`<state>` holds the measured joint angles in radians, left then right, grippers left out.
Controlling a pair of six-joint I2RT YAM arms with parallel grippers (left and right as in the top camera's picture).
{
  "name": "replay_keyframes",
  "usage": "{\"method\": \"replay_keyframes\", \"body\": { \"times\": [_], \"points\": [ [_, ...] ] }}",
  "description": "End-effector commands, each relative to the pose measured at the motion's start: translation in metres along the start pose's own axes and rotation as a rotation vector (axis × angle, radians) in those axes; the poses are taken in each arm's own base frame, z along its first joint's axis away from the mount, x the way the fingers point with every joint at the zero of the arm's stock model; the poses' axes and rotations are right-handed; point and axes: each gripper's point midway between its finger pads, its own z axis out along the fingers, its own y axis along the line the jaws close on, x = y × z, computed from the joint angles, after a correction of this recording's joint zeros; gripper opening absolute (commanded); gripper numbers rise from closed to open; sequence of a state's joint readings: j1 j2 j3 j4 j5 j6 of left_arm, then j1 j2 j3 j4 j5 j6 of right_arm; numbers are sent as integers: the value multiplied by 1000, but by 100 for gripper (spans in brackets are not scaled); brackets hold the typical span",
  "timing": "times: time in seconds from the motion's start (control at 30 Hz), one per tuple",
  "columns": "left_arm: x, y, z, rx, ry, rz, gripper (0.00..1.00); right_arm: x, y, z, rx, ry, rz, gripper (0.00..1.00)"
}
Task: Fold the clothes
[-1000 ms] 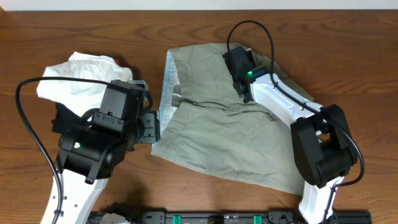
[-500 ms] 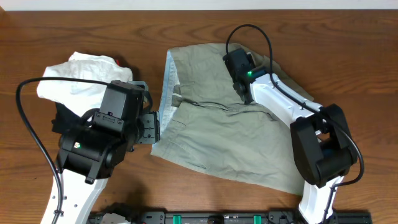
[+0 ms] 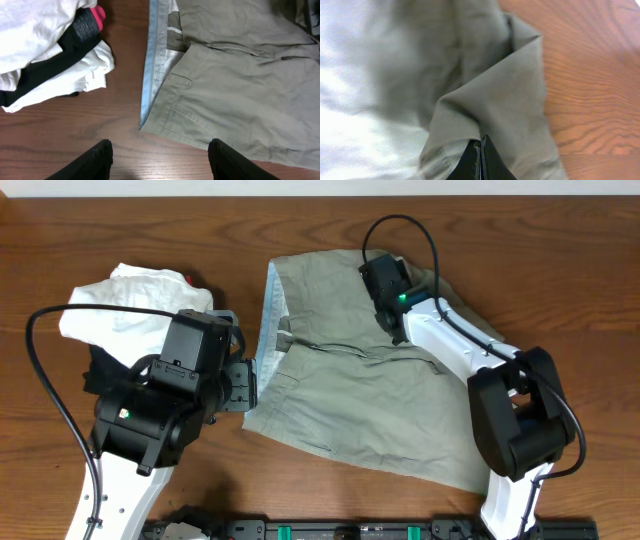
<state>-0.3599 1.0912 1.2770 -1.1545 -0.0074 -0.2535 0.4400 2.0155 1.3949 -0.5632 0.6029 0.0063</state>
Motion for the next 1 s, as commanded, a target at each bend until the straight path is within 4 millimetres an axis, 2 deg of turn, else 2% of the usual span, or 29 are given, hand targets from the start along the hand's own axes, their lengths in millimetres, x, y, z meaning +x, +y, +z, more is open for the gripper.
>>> {"method": "replay_keyframes", "body": {
  "times": [0.0,0.13,0.23,0.3,0.33,0.37,0.4,0.43,0.5,0.6,0.67,0.77,0.87,0.97],
  "points": [
    [-4,2,-4,-8,-14,11,63,0,-43,9,133,10,72,1],
    [-4,2,-4,-8,-14,11,64,2,-112,21,226,28,212,1],
    [-4,2,-4,-8,-15,11,64,10,-168,38,176,50,361,1],
    [-5,2,-4,-7,-17,11,64,14,-196,46,114,53,453,2],
    [-5,2,-4,-7,-18,11,64,14,-207,49,73,49,489,19],
    [-5,2,-4,-6,-20,11,64,15,-218,52,17,35,534,55],
    [-6,2,-4,-6,-21,11,64,16,-226,54,-16,28,561,64],
    [-6,2,-4,-5,-22,11,63,16,-230,54,-46,25,578,69],
    [-7,1,-4,-4,-25,10,64,21,-235,54,-120,29,610,75],
    [-8,1,-4,-3,-29,10,64,28,-230,52,-187,60,619,73],
    [-8,1,-4,-2,-32,10,64,31,-218,48,-237,88,599,66],
    [-8,1,-4,-2,-32,10,64,27,-188,39,-340,107,536,66],
    [-8,1,-4,-2,-32,10,63,18,-159,27,-423,103,460,73],
    [-8,1,-4,-2,-31,10,63,25,-151,26,-385,157,479,75]
  ]
}}
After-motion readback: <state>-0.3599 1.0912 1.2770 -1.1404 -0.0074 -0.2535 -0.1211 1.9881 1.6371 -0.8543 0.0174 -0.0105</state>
